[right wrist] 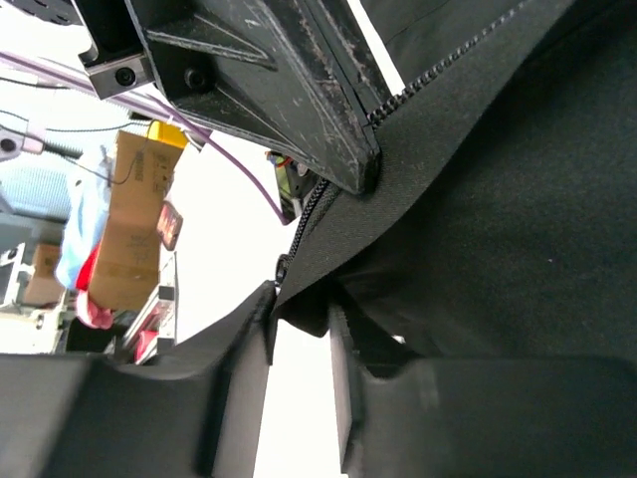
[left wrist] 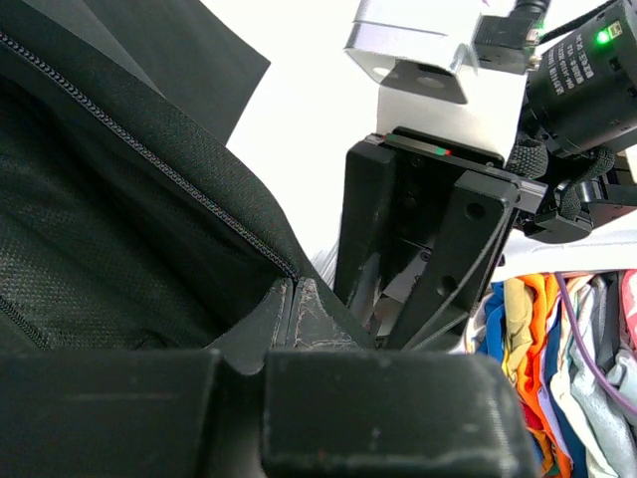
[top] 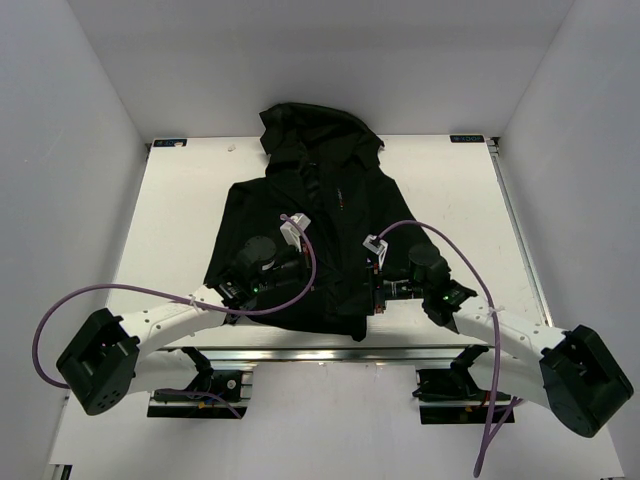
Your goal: Zip up the jacket
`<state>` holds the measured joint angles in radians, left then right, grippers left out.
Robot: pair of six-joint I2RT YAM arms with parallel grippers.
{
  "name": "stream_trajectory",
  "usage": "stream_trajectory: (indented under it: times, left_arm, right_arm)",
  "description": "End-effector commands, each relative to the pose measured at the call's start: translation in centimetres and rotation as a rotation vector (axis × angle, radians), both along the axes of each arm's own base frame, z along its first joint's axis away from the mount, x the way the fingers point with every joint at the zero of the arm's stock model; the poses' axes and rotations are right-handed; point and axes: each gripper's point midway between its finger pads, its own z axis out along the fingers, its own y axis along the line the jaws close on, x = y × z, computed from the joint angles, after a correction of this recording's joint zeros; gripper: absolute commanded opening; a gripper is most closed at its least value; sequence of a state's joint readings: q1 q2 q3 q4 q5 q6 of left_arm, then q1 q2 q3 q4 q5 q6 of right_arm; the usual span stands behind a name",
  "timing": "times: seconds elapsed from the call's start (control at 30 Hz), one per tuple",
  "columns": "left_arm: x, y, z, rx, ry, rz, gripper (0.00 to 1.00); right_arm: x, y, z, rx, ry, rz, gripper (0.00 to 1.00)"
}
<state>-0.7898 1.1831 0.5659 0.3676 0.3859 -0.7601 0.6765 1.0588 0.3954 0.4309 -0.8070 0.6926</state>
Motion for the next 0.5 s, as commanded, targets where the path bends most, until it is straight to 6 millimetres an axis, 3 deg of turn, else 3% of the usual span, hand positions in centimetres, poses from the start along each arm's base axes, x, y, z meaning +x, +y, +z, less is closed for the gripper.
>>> stream_trajectory:
  times: [0.0, 0.07, 0.1, 0.13, 0.17, 0.33, 0.47]
  left_arm:
    - [-0.36, -0.09, 1.27, -0.041, -0.031, -0.022, 0.0]
    - [-0.41, -0.12, 1.28, -0.041, -0.03, -0.023, 0.0]
    - [-0.38, -0.11, 1.27, -0.04, -0.032, -0.022, 0.0]
    - [-0.38, -0.07, 1.29, -0.042, -0.031, -0.021, 0.0]
    - [-0.47, -0.1, 1.27, -0.043, -0.029, -0.024, 0.0]
    - [-0.55, -0.17, 1.52, -0.054, -0.032, -0.029, 0.0]
    - [-0.56, -0.12, 1.32, -0.047, -0.027, -0.028, 0.0]
  right_arm:
    - [-0.44, 0.63, 1.69, 0.06, -0.035, 0.063, 0.35]
    - [-0.3, 0.66, 1.84, 0.064, -0.037, 0.058, 0.36]
    - [-0.25, 0.71, 1.89, 0.064, -0.037, 0.055, 0.31]
    - [-0.24, 0.72, 1.87, 0.064, -0.037, 0.055, 0.14]
    - [-0.18, 0.7, 1.72, 0.06, -0.033, 0.048, 0.12]
    - [-0.15, 0.79, 1.88, 0.067, -0.035, 0.052, 0.0]
    - [0.05, 0.71, 1.96, 0.07, -0.053, 0.032, 0.0]
